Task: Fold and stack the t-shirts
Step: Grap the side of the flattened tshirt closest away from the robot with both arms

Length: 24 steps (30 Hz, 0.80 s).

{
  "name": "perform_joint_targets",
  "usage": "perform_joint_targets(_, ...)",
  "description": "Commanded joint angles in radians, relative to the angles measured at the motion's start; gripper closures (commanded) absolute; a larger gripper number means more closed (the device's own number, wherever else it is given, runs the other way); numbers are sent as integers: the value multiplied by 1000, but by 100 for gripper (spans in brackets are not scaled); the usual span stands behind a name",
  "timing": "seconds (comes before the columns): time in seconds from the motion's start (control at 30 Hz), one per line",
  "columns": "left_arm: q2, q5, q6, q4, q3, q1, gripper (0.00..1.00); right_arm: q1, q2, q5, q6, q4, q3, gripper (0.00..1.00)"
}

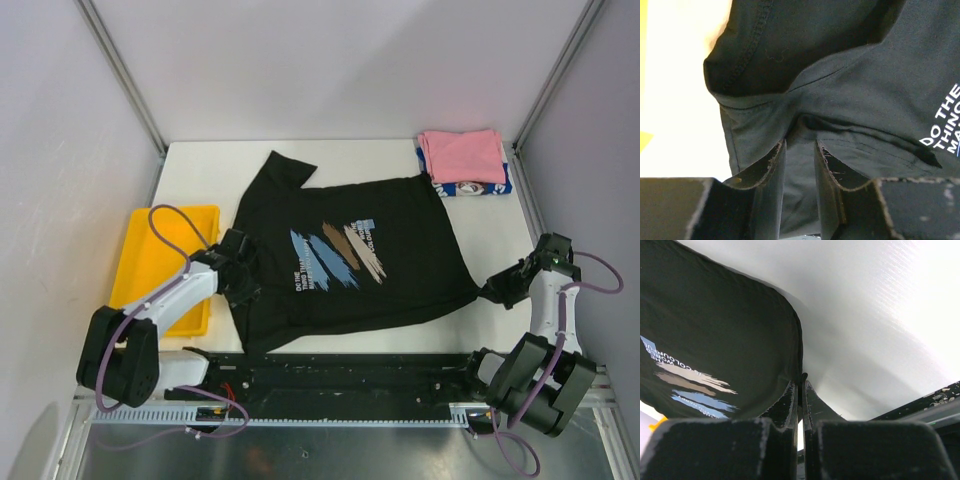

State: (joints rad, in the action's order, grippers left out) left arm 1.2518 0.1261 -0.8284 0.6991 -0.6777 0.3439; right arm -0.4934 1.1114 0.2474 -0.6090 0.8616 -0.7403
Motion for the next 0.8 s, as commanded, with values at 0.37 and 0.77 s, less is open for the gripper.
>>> perform_joint_targets(0.37,46,41,67,-55,-45,10,76,20,-22,-23,-9,0,-1,100)
perform_joint_targets(0.77,-42,27,94,-50,-68,11,100,28,-27,-35,-11,2,0,100)
